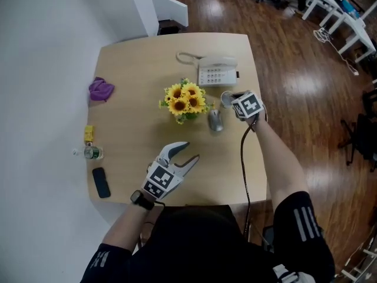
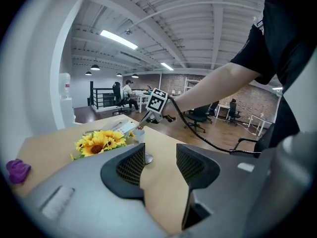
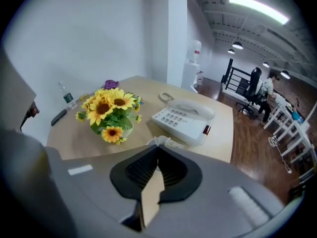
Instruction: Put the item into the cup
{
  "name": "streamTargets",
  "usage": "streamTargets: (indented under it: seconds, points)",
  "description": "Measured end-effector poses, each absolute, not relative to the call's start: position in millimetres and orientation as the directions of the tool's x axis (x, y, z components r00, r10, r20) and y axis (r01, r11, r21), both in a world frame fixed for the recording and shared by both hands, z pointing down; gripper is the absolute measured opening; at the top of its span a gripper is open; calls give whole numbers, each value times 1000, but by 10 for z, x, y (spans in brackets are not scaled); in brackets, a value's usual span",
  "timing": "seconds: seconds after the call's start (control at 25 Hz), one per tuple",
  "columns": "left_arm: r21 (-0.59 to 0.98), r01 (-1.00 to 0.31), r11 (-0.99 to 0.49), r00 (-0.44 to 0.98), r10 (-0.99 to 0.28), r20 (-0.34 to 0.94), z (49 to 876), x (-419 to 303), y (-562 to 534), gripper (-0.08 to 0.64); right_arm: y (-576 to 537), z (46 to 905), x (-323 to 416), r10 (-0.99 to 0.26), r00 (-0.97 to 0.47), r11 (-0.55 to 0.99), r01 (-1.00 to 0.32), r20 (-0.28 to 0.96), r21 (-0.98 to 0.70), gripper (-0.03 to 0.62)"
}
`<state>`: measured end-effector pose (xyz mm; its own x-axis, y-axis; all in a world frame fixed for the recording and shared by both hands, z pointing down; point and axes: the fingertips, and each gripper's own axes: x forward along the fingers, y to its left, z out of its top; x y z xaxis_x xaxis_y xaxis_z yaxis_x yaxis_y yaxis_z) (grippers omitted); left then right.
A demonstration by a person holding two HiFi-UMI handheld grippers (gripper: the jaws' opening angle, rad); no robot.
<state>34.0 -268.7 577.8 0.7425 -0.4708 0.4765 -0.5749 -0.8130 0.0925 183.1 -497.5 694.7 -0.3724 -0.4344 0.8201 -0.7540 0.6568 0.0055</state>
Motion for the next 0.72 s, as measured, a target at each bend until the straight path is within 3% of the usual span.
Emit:
streamTargets:
  seconds: [0.44,0.72]
  points:
    - [106,-622,-776,699,-489,521,5953,395,-2813,192,-5031,7508,1749,-244,-382,738,-669,891,-85,9]
    - [104,-635,-765,688,-499,527,5976,385,-2846,192,-5043,7505,1720,-241,-401,753,-652,884,-91,43]
